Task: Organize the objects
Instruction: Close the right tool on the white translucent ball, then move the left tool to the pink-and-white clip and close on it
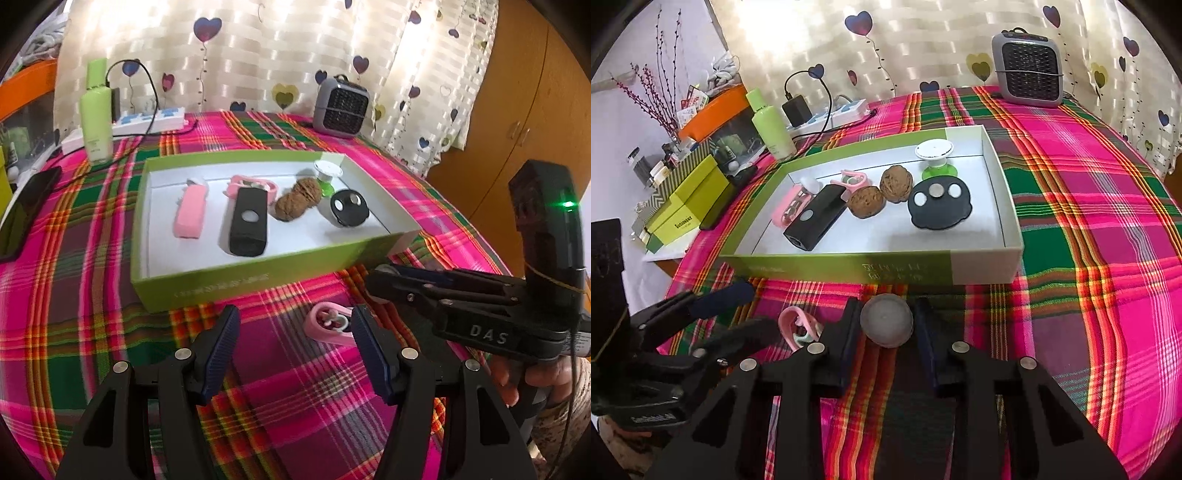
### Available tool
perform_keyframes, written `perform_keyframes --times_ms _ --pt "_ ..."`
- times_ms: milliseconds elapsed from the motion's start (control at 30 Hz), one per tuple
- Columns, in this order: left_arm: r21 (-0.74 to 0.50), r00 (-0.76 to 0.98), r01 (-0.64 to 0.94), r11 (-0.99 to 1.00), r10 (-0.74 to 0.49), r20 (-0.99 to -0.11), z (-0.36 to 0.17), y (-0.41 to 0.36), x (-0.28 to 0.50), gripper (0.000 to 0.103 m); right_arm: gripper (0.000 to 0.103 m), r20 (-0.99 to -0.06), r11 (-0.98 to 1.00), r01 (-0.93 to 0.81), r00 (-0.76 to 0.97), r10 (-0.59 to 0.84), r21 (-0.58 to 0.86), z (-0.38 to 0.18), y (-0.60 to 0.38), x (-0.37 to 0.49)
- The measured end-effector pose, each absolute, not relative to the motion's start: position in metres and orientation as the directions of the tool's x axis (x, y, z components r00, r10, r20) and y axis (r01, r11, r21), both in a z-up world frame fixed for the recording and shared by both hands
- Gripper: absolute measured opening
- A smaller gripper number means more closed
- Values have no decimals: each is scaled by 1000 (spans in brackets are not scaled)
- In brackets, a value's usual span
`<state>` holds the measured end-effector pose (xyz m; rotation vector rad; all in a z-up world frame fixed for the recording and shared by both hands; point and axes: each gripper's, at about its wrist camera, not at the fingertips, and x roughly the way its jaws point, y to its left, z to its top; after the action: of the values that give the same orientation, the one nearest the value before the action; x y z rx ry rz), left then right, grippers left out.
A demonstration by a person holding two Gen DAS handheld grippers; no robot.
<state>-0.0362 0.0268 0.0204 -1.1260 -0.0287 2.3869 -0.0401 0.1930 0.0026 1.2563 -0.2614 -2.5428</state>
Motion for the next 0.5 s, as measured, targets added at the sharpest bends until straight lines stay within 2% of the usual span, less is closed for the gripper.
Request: perform_keyframes --times_ms 500 --pt "-242 -493 -370 -897 410 -768 15 47 -40 62 31 -733 -935 233 -581 -353 266 7 204 -29"
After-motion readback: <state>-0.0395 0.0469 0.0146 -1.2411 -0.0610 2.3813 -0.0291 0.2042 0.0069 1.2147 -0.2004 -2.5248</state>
